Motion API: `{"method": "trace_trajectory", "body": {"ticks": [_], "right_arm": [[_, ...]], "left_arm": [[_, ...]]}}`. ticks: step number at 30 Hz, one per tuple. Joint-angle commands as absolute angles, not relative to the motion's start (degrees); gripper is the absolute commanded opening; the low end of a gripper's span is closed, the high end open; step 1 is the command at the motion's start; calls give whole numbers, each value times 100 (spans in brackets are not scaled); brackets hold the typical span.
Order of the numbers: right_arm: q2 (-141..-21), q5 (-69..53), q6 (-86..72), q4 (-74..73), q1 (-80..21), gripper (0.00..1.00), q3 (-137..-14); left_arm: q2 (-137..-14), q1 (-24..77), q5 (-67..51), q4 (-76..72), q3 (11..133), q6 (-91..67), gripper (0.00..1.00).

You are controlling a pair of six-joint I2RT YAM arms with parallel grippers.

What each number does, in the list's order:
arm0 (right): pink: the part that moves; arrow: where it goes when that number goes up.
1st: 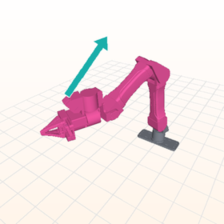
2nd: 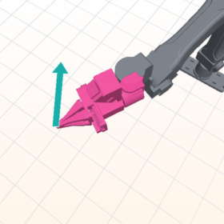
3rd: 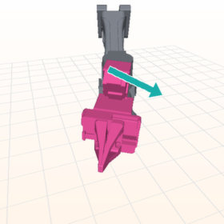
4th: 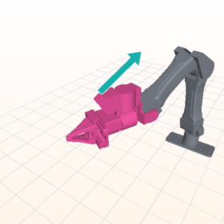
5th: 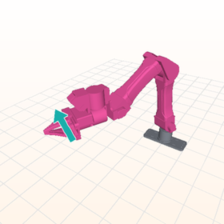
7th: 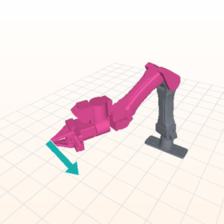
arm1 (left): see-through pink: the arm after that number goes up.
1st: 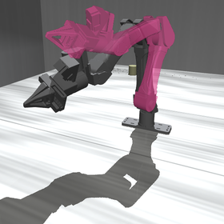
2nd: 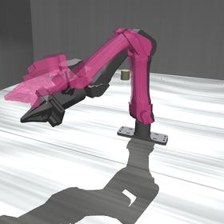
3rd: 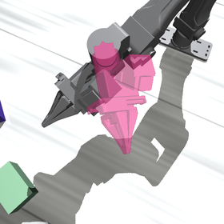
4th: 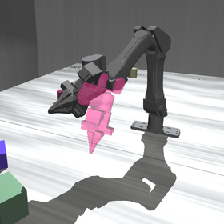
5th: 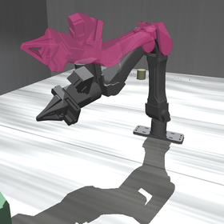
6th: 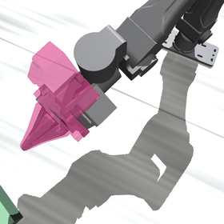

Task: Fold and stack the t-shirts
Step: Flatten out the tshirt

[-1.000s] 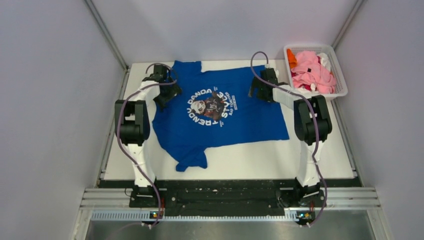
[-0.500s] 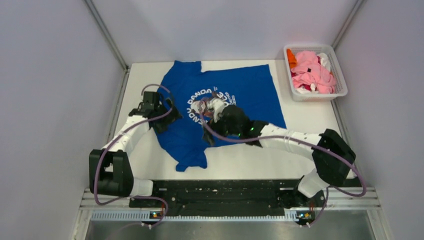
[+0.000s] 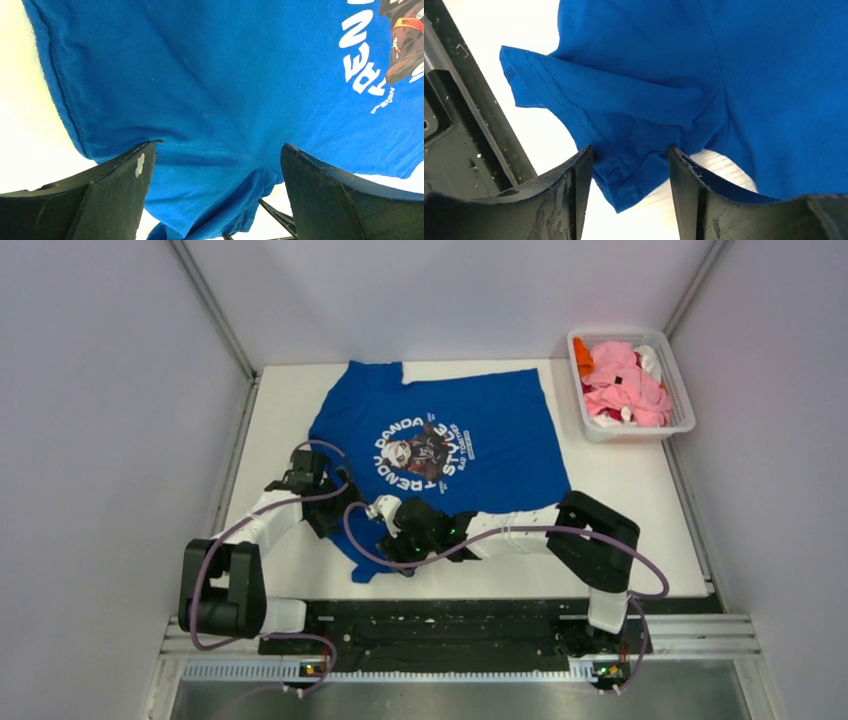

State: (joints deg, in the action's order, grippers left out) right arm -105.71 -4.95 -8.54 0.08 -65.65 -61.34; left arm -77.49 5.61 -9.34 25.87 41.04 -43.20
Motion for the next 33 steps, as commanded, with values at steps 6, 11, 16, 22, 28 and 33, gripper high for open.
{"method": "trace_trajectory", "body": {"ticks": [6,11,16,22,28,33], "right_arm": [[-10537,269,-1013,75,-6747,21,-6111],[-9860,349,-1246,450,-6752,0,-5563],[-9366,37,-1513,250,-6758,0,-5258],[-8798,-297,-1797,126,-6758,6,-4633],[-8584,159,-2008,-249,-6757,43,-4404],[-8335,150,-1749,-338,-6753,50,-4612]], "left_arm": [[-7932,562,-441,2476,4169,-4345,99],[-8029,554,-86,2707,4311,-4343,99],[-8085,546,226,2858,4415,-4325,99],[-8180,545,308,2947,4482,-4311,99],[-8091,545,241,2987,4520,-4215,99],[-7930,550,143,3108,4577,-4097,99]]}}
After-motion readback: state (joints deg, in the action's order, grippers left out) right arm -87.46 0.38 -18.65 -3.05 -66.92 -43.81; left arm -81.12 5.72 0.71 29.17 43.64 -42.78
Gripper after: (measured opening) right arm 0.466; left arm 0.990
